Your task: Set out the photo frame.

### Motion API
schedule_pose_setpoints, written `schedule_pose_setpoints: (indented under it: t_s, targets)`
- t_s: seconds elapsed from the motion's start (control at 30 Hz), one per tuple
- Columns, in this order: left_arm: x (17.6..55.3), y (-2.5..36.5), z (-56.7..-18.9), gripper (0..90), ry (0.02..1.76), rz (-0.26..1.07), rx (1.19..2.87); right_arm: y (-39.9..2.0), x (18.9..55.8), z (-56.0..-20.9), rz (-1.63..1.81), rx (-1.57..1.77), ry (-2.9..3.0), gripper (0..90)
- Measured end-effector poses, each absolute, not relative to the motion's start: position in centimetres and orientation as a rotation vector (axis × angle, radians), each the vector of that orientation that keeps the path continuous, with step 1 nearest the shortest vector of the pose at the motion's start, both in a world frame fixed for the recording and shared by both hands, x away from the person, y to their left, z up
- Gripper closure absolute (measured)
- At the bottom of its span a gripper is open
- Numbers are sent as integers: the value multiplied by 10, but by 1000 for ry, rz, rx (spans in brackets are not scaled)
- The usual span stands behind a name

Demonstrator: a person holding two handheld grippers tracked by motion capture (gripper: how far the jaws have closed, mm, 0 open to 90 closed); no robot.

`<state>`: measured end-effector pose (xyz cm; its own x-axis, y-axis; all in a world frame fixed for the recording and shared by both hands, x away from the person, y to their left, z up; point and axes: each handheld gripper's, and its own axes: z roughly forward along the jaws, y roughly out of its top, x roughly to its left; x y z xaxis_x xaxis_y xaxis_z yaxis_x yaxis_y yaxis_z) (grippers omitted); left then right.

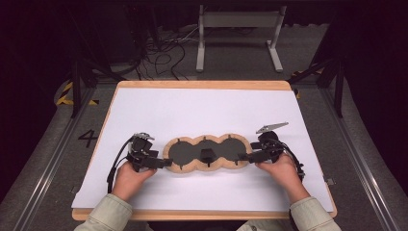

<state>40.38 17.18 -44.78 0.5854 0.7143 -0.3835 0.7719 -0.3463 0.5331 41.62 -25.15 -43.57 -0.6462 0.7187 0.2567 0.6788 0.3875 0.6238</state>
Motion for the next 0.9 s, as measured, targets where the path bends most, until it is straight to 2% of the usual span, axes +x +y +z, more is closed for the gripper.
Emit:
schedule_pose_setpoints:
  t_s: [0.23,0.37,0.9]
  targets:
    - [404,169,-448,182,1160,-115,2132,-249,418,-441,1092,1297,2634,121]
    - [403,165,-448,190,1132,-165,2134,-248,419,-442,1084,1302,2644,106]
    - [402,160,-448,218,1151,-176,2119,-239,417,-438,995,1351,2663,94]
